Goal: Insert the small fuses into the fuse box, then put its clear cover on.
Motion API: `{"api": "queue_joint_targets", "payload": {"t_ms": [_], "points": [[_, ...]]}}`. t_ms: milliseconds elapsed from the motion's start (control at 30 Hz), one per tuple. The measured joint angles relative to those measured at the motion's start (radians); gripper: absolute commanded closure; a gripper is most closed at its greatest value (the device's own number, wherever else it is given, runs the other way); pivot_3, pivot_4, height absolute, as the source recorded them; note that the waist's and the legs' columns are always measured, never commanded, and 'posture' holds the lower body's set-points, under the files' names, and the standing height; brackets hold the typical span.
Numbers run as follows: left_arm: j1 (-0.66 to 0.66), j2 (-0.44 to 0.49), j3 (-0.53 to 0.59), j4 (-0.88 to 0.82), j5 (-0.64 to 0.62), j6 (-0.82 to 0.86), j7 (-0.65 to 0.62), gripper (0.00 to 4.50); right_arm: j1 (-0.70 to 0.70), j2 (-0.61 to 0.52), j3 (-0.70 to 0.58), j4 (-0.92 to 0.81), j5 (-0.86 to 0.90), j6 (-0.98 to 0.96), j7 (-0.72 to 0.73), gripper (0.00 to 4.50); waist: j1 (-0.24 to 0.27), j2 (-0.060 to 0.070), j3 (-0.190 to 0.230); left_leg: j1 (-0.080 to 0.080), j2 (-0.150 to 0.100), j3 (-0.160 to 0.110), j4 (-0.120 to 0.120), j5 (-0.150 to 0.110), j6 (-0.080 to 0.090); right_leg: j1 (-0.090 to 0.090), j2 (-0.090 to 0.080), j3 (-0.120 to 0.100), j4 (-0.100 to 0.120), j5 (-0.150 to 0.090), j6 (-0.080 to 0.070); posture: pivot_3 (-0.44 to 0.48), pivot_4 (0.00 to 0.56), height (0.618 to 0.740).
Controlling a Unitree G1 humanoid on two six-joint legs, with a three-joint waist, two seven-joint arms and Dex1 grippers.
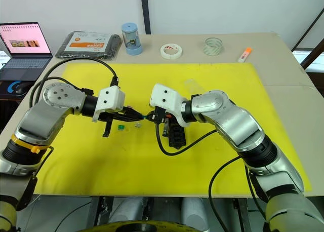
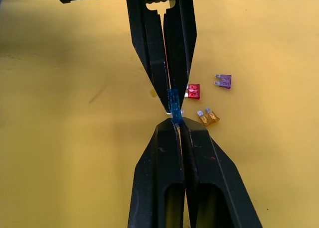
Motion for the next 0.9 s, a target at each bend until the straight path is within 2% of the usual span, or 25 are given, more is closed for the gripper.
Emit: {"api": "queue_joint_targets", "payload": {"t_ms": [133,167,233,367,500,600,700,767,900], "points": [[0.007,0.002,0.000,0.000,0.012,-0.029,-0.004,4.50,-0.003,0.002,0.005,0.007,0.000,-0.001,0.006,4.49,0.001,0.000,0.000,0.000,0.000,0.000,0.000,0.000,0.000,0.000,0.000,0.000,0.000,0.000,0.000,0.000,0.150,0.740],[0.007,0.003,0.001,0.000,0.012,-0.031,-0.006,4.08,-0.005,0.001,0.005,0.007,0.000,-0.001,0.008,4.50,0.001,0.000,0.000,0.000,0.000,0.000,0.000,0.000,0.000,0.000,0.000,0.000,0.000,0.000,0.000,0.000,0.150,0.740],[0.014,0.003,0.004,-0.003,0.003,-0.029,-0.009,3.63,-0.012,0.001,0.005,0.007,0.000,-0.001,0.010,4.50,0.000,0.000,0.000,0.000,0.000,0.000,0.000,0.000,0.000,0.000,0.000,0.000,0.000,0.000,0.000,0.000,0.150,0.740],[0.058,-0.002,0.018,-0.013,-0.027,-0.029,-0.005,2.25,-0.018,-0.021,0.004,0.006,0.003,0.000,0.028,4.50,0.000,0.000,0.000,0.000,0.000,0.000,0.000,0.000,0.000,0.000,0.000,0.000,0.000,0.000,0.000,0.000,0.150,0.740],[0.157,0.005,0.040,-0.034,-0.036,-0.040,0.005,0.83,-0.008,-0.124,-0.027,-0.021,0.015,0.003,0.083,4.50,0.001,0.000,0.000,0.000,0.000,0.000,0.000,0.000,0.000,0.000,0.000,0.000,0.000,0.000,0.000,0.000,0.150,0.740],[0.221,-0.043,0.050,-0.082,-0.058,-0.055,0.044,0.03,0.029,-0.218,-0.064,-0.054,0.035,-0.002,0.140,4.50,0.010,0.000,0.000,0.000,0.000,0.000,0.001,-0.001,0.001,0.002,-0.001,0.000,-0.002,0.000,0.000,0.000,0.150,0.740],[0.264,-0.119,0.060,-0.105,-0.070,-0.109,0.097,0.03,0.072,-0.276,-0.083,-0.081,0.047,-0.017,0.184,4.50,0.009,0.000,0.000,0.001,0.000,0.000,0.000,-0.001,0.001,0.002,-0.003,0.000,-0.002,0.000,0.000,0.000,0.150,0.740],[0.302,-0.192,0.062,-0.093,-0.057,-0.210,0.133,0.03,0.111,-0.323,-0.096,-0.093,0.052,-0.034,0.214,4.50,0.010,0.000,0.000,0.001,0.000,0.000,0.000,-0.001,0.001,0.002,-0.003,0.000,-0.002,0.000,0.000,0.000,0.150,0.740],[0.310,-0.223,0.034,-0.042,0.001,-0.321,0.157,0.03,0.139,-0.354,-0.104,-0.094,0.050,-0.059,0.240,4.50,0.006,0.000,0.000,0.002,0.001,0.001,0.000,-0.001,0.001,0.003,-0.003,0.000,-0.002,0.000,0.000,0.000,0.150,0.740]]}}
